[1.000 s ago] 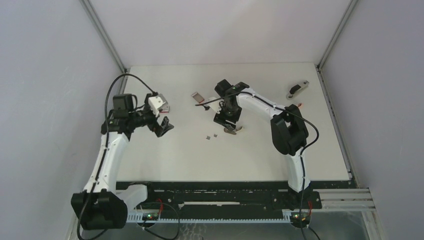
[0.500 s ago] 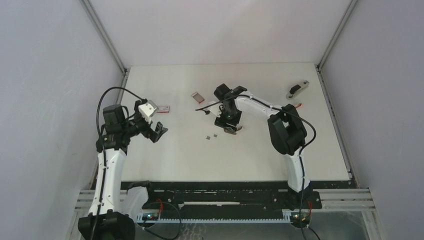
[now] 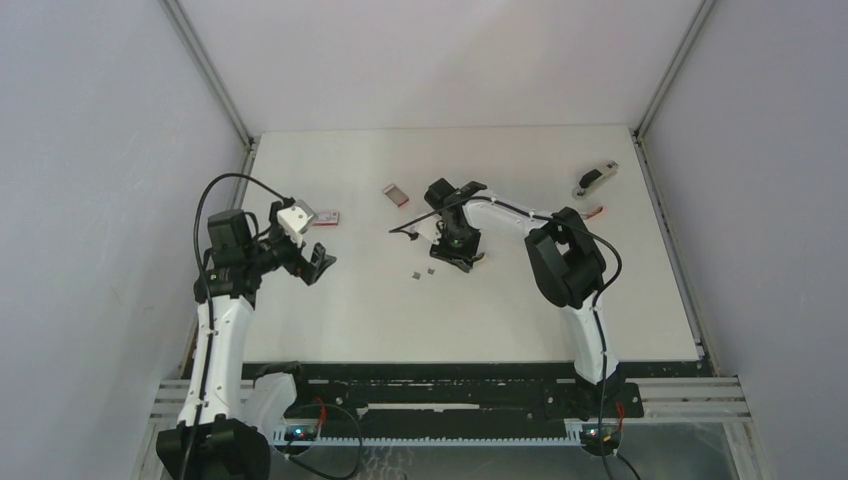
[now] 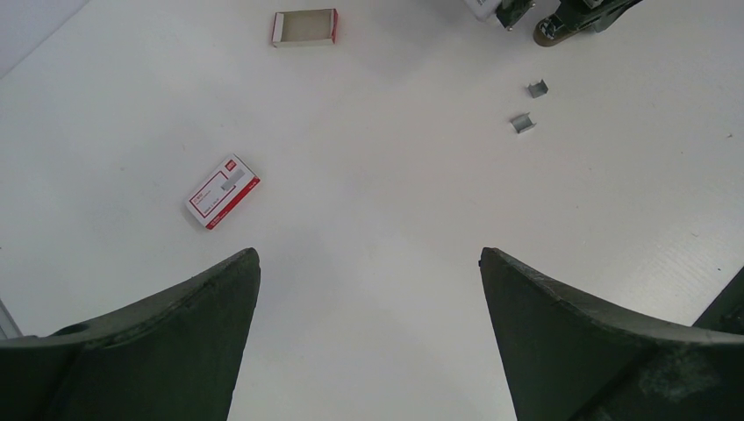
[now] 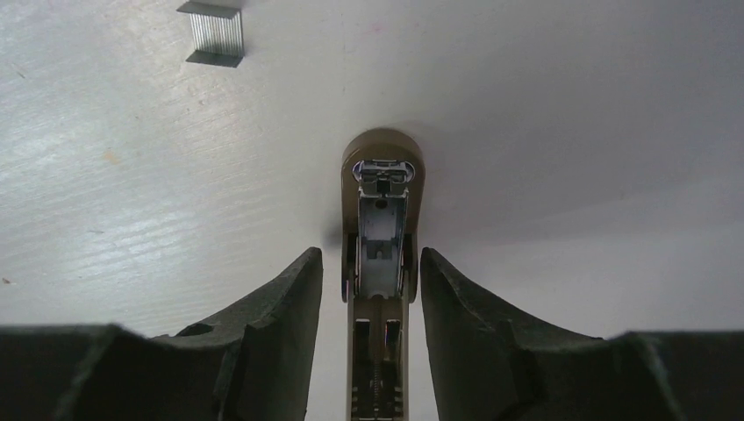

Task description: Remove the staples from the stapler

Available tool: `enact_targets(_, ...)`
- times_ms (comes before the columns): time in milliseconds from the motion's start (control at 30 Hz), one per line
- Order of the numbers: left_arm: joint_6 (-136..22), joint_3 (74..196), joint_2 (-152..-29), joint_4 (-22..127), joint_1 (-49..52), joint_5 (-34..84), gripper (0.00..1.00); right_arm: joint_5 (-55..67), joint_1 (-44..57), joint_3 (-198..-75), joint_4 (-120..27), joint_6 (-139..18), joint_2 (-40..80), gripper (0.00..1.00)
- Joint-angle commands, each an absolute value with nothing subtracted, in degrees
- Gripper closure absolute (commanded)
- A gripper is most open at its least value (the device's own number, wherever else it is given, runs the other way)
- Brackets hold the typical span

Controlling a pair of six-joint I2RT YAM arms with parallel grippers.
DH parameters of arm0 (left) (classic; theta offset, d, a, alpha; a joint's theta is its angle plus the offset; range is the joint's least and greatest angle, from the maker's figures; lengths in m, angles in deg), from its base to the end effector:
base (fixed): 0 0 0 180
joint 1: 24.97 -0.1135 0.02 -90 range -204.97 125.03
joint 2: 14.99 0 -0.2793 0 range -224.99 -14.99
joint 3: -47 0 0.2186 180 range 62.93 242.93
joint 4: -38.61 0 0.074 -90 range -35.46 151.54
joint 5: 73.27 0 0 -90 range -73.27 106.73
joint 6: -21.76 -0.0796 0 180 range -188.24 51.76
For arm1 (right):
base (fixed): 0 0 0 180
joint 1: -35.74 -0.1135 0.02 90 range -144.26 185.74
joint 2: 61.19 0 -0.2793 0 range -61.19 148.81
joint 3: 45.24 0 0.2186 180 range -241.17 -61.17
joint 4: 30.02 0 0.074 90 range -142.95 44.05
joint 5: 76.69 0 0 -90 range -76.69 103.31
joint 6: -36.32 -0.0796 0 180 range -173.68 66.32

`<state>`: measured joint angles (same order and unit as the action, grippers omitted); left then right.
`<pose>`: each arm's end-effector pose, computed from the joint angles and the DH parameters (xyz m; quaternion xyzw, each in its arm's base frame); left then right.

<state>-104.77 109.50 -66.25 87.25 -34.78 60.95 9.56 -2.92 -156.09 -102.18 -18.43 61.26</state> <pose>0.1708 -0.0268 0.2944 0.3542 0.7695 -0.1487 0.5101 0.3096 0.2544 0.1527 -0.6014 0.7964 0.0343 0.0534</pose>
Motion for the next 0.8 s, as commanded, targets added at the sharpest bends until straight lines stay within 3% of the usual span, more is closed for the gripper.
enact_targets(0, -104.2, 108.5, -65.7, 85.5, -35.6, 63.0, 0.00, 10.7, -3.3, -155.8, -100.6, -17.3, 61.8, 0.56)
enact_targets(333, -104.4, 108.0, -65.7, 85.3, -35.9, 63.6, 0.00, 10.2, -2.2, -154.7, -100.8, -13.6, 60.2, 0.76)
enact_targets(767, -104.9, 107.7, -66.2, 85.3, -36.0, 64.3, 0.00, 11.6, 6.4, -148.1, -104.5, -2.2, 52.1, 0.78)
